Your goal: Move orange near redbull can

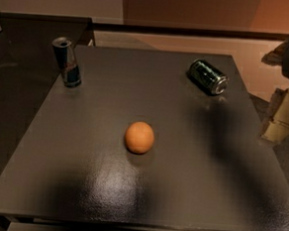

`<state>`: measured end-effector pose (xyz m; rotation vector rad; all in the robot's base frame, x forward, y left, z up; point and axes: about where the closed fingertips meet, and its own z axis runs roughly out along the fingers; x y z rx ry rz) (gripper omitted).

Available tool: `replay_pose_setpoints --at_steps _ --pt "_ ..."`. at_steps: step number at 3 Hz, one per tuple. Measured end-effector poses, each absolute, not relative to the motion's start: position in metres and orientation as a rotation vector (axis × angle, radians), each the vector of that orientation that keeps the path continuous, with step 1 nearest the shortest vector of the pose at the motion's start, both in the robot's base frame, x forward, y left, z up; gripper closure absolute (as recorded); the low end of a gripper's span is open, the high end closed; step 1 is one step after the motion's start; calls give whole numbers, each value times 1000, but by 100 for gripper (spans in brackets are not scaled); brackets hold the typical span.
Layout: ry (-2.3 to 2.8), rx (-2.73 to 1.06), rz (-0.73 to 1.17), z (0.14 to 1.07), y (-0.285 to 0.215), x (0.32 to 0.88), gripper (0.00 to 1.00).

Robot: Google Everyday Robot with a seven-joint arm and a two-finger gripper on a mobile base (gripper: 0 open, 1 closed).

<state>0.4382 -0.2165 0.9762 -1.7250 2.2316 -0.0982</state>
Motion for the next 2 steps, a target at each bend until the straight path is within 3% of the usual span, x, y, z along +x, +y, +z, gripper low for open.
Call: replay_pose_setpoints --at_steps 2 --pt "2164 -1770 -24 975 -194 443 0"
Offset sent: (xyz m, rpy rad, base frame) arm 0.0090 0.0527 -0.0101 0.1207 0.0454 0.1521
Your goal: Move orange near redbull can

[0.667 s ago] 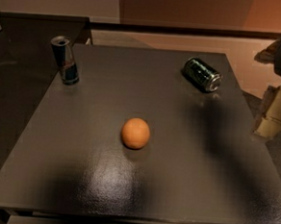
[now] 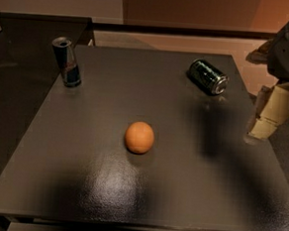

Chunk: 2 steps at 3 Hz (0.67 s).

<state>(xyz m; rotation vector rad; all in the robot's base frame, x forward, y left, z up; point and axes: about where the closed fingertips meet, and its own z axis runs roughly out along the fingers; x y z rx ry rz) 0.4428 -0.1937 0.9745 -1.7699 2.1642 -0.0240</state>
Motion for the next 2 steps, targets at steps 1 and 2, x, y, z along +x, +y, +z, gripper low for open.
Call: replay_pose_setpoints --at_steps 1,2 --pt "2075 -1828 80 965 -162 445 0" --pt "1966 -1870 185 955 -126 444 0"
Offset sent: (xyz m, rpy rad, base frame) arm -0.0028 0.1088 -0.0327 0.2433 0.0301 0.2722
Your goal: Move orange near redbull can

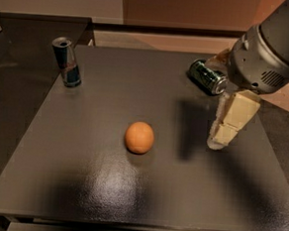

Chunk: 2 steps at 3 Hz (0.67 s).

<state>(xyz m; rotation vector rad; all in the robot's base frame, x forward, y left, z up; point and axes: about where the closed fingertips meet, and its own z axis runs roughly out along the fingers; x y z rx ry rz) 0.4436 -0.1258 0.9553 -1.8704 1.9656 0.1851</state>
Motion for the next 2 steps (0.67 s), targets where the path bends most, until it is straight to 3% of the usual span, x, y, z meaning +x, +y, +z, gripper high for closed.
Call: replay_pose_setpoints --at_steps 2 --pt "1799 -1937 289 938 -60 434 0"
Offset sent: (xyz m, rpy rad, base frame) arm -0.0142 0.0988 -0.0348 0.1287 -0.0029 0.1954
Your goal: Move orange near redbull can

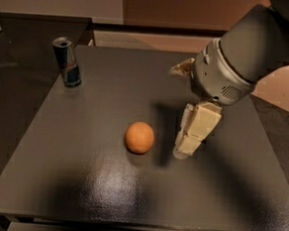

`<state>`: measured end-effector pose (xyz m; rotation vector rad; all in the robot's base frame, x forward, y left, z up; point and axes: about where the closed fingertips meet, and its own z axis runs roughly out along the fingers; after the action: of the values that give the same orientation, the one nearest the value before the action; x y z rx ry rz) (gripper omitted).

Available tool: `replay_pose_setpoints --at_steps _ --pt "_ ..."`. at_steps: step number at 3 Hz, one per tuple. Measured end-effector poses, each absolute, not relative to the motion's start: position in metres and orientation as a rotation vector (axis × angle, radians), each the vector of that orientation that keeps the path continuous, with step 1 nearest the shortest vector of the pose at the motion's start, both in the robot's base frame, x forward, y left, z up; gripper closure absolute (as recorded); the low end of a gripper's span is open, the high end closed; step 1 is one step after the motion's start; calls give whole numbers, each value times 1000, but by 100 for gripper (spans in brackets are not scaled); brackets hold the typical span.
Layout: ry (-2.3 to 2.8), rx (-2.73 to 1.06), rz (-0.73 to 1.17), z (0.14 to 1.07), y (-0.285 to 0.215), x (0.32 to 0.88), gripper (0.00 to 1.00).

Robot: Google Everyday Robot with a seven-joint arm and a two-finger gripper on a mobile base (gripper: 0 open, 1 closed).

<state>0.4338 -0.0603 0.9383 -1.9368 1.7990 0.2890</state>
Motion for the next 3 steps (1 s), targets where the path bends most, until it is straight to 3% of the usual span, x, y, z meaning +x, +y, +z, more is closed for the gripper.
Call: replay_pose_setpoints --at_steps 3 --pt "1757 -2037 354 883 -13 433 0"
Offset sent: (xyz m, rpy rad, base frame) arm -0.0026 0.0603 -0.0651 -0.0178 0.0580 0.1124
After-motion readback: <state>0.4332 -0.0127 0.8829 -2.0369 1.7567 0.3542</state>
